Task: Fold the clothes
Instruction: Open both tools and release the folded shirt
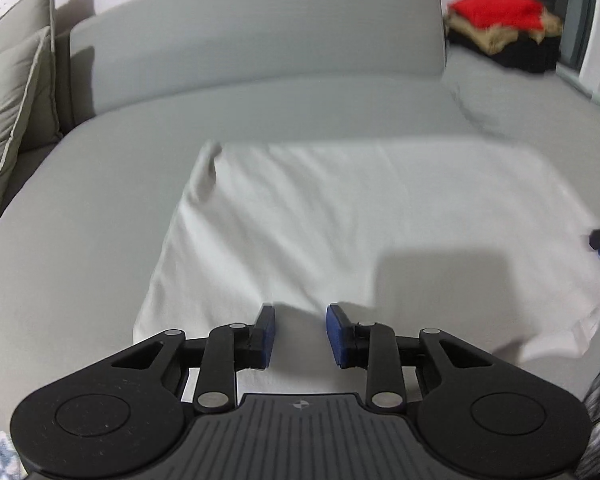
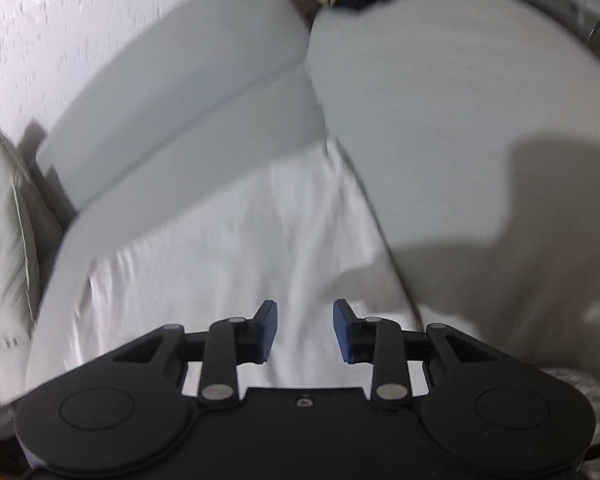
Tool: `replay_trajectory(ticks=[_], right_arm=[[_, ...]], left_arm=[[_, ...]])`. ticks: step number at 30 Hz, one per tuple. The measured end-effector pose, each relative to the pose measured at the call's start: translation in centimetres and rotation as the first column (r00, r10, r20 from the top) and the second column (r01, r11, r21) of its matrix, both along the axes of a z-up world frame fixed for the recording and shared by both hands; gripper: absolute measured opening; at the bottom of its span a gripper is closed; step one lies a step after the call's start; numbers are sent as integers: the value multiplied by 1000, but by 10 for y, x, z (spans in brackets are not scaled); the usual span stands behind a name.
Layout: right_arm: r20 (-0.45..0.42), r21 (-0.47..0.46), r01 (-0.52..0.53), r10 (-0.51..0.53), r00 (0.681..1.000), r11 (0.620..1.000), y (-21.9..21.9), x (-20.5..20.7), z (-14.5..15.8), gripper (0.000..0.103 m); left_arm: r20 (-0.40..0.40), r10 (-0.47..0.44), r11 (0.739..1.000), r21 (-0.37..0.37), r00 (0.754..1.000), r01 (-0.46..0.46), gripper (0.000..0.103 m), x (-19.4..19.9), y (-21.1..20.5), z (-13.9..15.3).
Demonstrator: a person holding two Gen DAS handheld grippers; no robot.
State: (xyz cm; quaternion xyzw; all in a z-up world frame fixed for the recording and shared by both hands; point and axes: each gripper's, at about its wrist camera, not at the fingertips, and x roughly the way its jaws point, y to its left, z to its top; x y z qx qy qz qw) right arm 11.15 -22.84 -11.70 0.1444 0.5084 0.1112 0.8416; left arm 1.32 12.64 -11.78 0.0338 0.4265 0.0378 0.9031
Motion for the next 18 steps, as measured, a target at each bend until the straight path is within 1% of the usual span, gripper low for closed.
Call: replay_trajectory(ticks=[1,2,3,4,5,6,8,9,11,14,16,18], right_arm=[[-27,-48,-13,12,1000,999,1,-2,-9,31],[-11,-84,-9,8,1000,996,0,-8,-10,31],[-18,-131,10,-12,1000,991,-1,-14,-8,30],[-16,-173,18,-21,1000,985,-1,-19,-3,27],[-6,-178,19,-20,1000,984,0,-23,4,27],[5,-174,18,-17,1000,985,1,-28,11,28],[27,-167,17,-12,1000,986,3,-36,25,31],[44,-139,4,2,999,990,7,-39,33,33],[79,-70,-33,39,996,997,18,-44,48,42],[113,53,-109,103,988,993,43,-42,63,51],[121,129,-154,139,983,980,60,-37,65,52],[125,176,-185,165,978,967,77,-31,63,52]], left_arm=[[-13,-8,999,33,1000,8,30,-4,-1,2],[-37,-4,998,61,999,6,30,-9,-1,6],[-60,10,997,82,998,-5,30,-15,2,11],[-76,24,995,94,997,-17,30,-21,7,17],[-81,33,995,93,996,-25,30,-27,13,22],[-70,43,996,78,997,-37,30,-32,20,26],[-24,75,997,37,997,-74,29,-39,35,35],[9,101,995,16,995,-101,28,-40,42,40],[78,153,988,-32,985,-151,27,-42,56,51],[159,209,976,-94,965,-196,28,-22,68,56],[190,228,969,-144,955,-202,28,-5,79,59],[197,240,957,-216,951,-196,28,17,93,58]])
